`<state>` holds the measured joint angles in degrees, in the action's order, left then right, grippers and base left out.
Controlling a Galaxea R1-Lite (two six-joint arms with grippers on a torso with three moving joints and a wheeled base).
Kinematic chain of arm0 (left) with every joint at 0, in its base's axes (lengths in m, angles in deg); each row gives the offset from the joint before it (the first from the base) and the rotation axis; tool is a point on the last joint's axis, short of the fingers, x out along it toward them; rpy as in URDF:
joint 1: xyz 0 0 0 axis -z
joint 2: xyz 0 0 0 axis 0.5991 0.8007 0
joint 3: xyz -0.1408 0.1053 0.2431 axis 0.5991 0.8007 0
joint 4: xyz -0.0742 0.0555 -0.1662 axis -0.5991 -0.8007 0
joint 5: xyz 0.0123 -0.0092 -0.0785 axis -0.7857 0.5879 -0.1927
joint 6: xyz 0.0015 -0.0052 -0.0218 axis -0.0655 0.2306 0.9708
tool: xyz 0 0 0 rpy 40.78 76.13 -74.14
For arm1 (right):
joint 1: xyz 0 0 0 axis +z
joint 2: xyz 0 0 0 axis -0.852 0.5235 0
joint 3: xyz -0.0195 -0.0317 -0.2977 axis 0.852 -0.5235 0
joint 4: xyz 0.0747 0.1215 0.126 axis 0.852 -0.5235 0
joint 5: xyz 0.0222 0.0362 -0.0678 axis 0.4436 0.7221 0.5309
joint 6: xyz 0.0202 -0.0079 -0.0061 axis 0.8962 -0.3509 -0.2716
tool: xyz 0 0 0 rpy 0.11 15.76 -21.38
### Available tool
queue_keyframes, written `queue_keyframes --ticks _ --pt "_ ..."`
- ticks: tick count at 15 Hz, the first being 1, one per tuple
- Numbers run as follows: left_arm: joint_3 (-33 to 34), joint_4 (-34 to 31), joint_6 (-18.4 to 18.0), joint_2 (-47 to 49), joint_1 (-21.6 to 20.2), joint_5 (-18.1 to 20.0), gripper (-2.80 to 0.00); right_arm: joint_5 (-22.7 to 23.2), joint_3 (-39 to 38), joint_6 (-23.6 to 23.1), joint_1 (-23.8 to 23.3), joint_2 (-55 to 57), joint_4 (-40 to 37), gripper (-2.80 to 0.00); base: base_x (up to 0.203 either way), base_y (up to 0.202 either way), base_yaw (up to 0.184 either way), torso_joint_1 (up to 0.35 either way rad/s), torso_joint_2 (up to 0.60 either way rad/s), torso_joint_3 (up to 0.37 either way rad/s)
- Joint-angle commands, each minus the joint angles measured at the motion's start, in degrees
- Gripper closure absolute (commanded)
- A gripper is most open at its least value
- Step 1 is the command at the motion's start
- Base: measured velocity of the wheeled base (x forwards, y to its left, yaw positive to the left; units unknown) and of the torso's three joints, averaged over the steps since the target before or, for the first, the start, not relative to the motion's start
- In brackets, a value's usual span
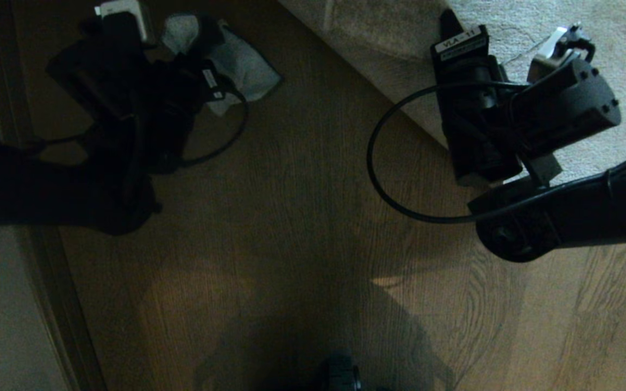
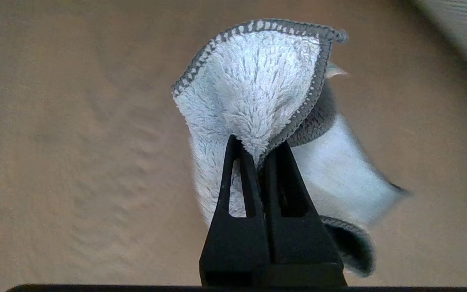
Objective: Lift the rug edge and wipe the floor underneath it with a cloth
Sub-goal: Wipe the floor under the carpet with a rag
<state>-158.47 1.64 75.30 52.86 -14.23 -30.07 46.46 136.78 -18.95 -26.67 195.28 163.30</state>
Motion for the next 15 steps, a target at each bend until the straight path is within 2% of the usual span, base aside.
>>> queue_keyframes --ticks 1,4,6,8,12,15 --pt "4.8 0.59 -0.03 -3.93 4.34 -0.26 0.0 -0.12 0.0 0.2 0.05 0.19 2.68 0.0 0.0 0.0 0.0 0.0 0.0 0.0" --pt "12.28 0.93 -0.2 -7.46 12.45 -0.88 0.0 -0.12 -0.09 0.2 0.05 0.28 2.68 0.0 0.0 0.0 0.0 0.0 0.0 0.0" --pt "15.4 1.13 -0.15 -8.27 16.89 -4.22 0.0 -0.12 0.0 0.2 0.05 0.28 2.68 0.0 0.0 0.0 0.0 0.0 0.0 0.0" --pt "17.28 1.19 0.06 -8.45 19.47 -6.04 0.0 -0.12 -0.18 0.2 0.05 0.19 2.68 0.0 0.0 0.0 0.0 0.0 0.0 0.0" --pt "19.45 1.23 1.14 -8.29 23.94 -6.59 0.0 -0.12 -0.09 0.2 0.05 0.28 2.68 0.0 0.0 0.0 0.0 0.0 0.0 0.0" --pt "19.26 1.32 1.69 -6.23 25.14 -6.68 0.0 -0.12 0.0 0.2 0.05 0.28 2.68 0.0 0.0 0.0 0.0 0.0 0.0 0.0"
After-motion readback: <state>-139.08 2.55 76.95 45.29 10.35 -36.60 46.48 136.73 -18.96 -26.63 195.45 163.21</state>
